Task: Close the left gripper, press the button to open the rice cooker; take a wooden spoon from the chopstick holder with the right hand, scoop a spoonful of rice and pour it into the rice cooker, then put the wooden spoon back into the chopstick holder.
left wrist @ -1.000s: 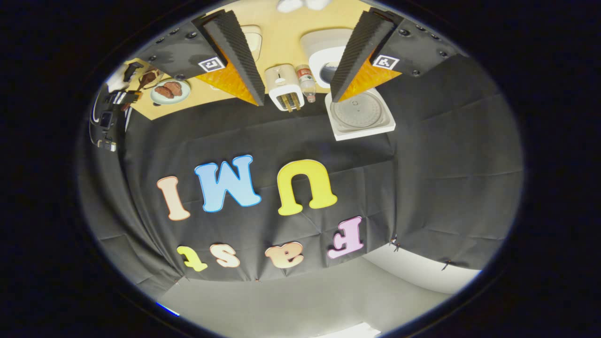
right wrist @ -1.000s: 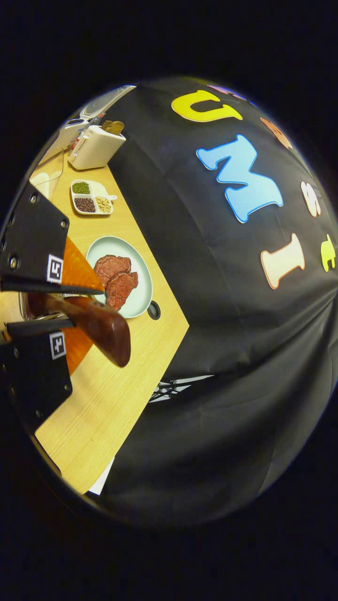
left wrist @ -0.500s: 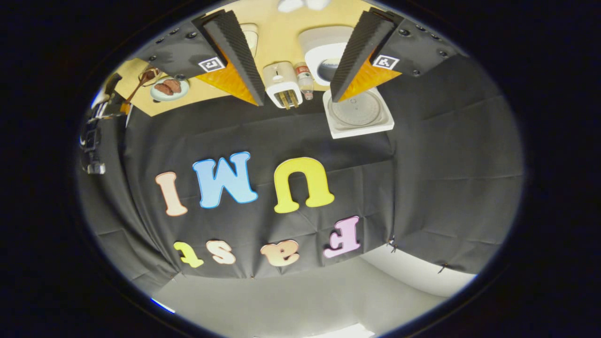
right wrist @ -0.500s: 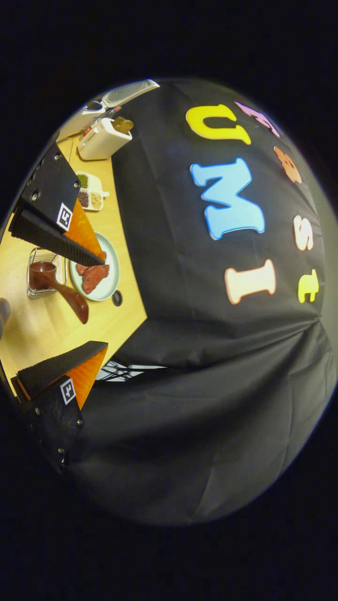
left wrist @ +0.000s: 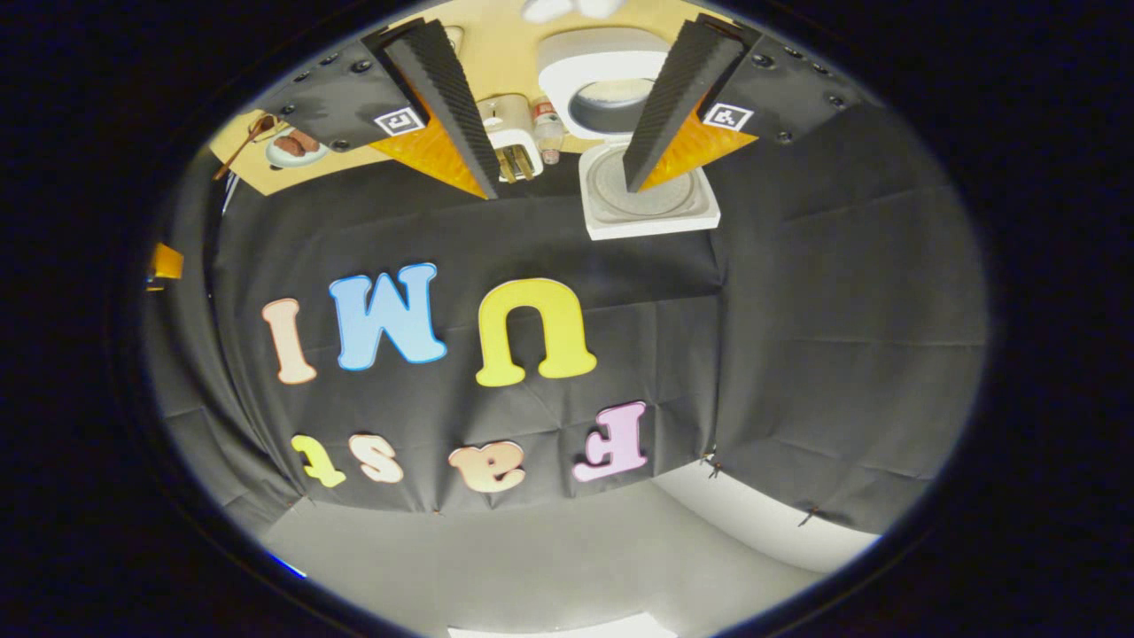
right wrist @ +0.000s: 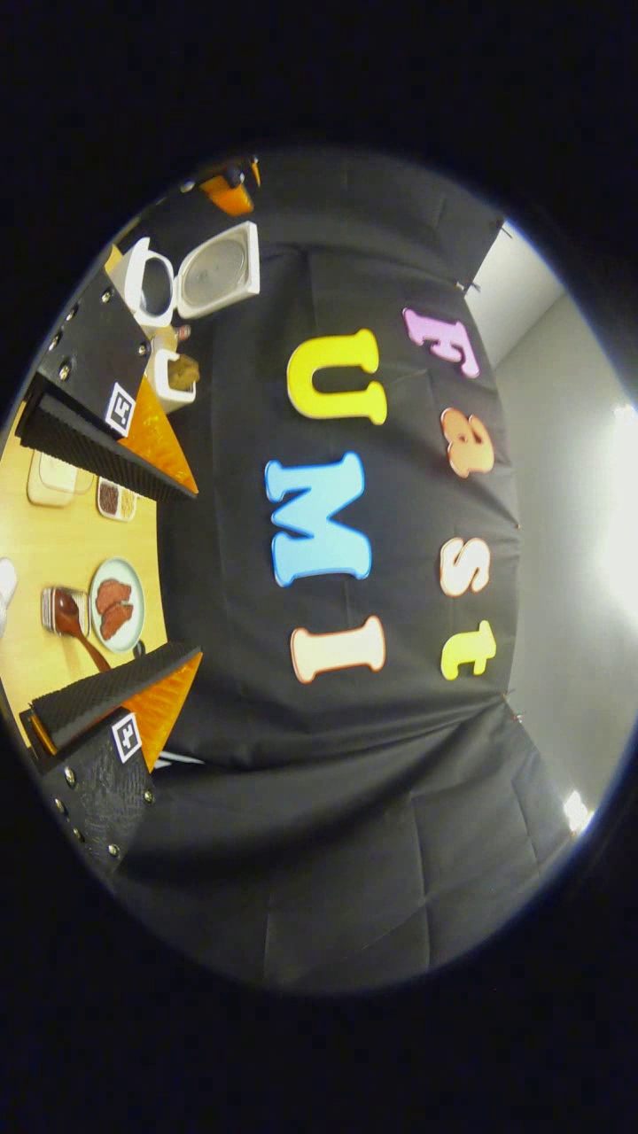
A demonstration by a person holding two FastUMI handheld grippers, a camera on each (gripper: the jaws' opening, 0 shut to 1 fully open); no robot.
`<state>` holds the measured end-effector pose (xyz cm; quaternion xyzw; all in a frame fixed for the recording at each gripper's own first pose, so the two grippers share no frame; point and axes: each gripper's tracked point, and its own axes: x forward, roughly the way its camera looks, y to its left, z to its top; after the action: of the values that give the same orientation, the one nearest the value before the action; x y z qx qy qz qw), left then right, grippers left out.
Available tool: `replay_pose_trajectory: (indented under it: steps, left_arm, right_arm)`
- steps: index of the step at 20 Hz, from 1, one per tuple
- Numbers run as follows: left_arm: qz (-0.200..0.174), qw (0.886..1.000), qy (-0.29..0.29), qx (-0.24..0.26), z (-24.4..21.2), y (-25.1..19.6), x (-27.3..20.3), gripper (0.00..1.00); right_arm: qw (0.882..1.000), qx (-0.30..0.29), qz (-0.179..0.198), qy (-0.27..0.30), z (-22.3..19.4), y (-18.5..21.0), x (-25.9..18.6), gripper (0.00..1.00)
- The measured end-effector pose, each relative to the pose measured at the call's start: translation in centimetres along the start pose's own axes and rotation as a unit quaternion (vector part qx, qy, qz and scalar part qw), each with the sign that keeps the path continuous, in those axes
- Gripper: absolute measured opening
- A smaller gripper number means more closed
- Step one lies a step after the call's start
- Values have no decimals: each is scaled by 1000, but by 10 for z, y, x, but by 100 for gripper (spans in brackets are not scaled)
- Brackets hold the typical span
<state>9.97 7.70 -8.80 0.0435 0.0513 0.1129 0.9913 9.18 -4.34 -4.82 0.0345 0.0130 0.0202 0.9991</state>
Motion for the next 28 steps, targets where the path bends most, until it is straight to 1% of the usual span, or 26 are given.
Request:
replay_pose_trajectory:
  steps: [1, 2, 5, 7, 8, 9, 11, 14, 17, 18, 19, 20, 21, 23, 24, 25, 26, 27, 28]
  left_arm:
    - [2, 1000, 2, -6, 3, 6, 11, 100]
    - [4, 1000, 1, -11, 8, 12, 22, 99]
    - [16, 1000, -1, -22, 24, 30, 59, 98]
    - [24, 999, -4, -24, 37, 44, 87, 99]
    - [25, 999, -10, -28, 45, 49, 101, 100]
    - [29, 999, -13, -31, 53, 56, 114, 100]
    - [41, 998, -14, -38, 62, 73, 142, 99]
    - [69, 997, -12, -40, 70, 102, 186, 99]
    - [94, 995, 6, -39, 58, 129, 229, 99]
    - [95, 994, 12, -43, 52, 132, 243, 99]
    - [102, 993, 24, -47, 45, 138, 256, 96]
    - [100, 993, 35, -53, 36, 141, 271, 94]
    - [102, 992, 47, -58, 26, 143, 283, 94]
    - [105, 989, 79, -67, -3, 148, 310, 96]
    - [107, 987, 96, -70, -18, 148, 321, 93]
    - [108, 986, 109, -70, -30, 149, 330, 96]
    - [114, 984, 120, -65, -40, 152, 337, 94]
    - [118, 982, 131, -62, -51, 151, 343, 96]
    - [119, 982, 139, -56, -57, 150, 350, 97]
  right_arm:
    - [1000, -3, 15, 0, 4, 16, -8, 100]
    - [1000, -6, 29, 0, 4, 32, -14, 97]
    - [998, -21, 60, 15, -7, 70, -30, 97]
    - [996, -18, 79, 27, -11, 89, -41, 97]
    - [996, -20, 84, 33, -16, 91, -39, 100]
    - [995, -24, 85, 38, -18, 94, -39, 98]
    - [995, -30, 84, 46, -22, 96, -35, 98]
    - [994, -23, 82, 62, -33, 97, -26, 98]
    - [993, -19, 77, 83, -44, 95, -16, 98]
    - [993, -20, 77, 89, -48, 96, -14, 98]
    - [992, -22, 75, 95, -52, 95, -11, 98]
    - [992, -24, 74, 102, -57, 95, -8, 98]
    - [991, -24, 76, 108, -60, 96, -6, 98]
    - [990, -23, 77, 117, -65, 98, 0, 98]
    - [989, -24, 75, 121, -68, 98, 3, 98]
    - [989, -23, 75, 126, -71, 98, 4, 98]
    - [988, -22, 76, 130, -74, 100, 6, 98]
    - [988, -21, 78, 133, -76, 100, 7, 98]
    - [988, -22, 77, 133, -77, 99, 7, 98]
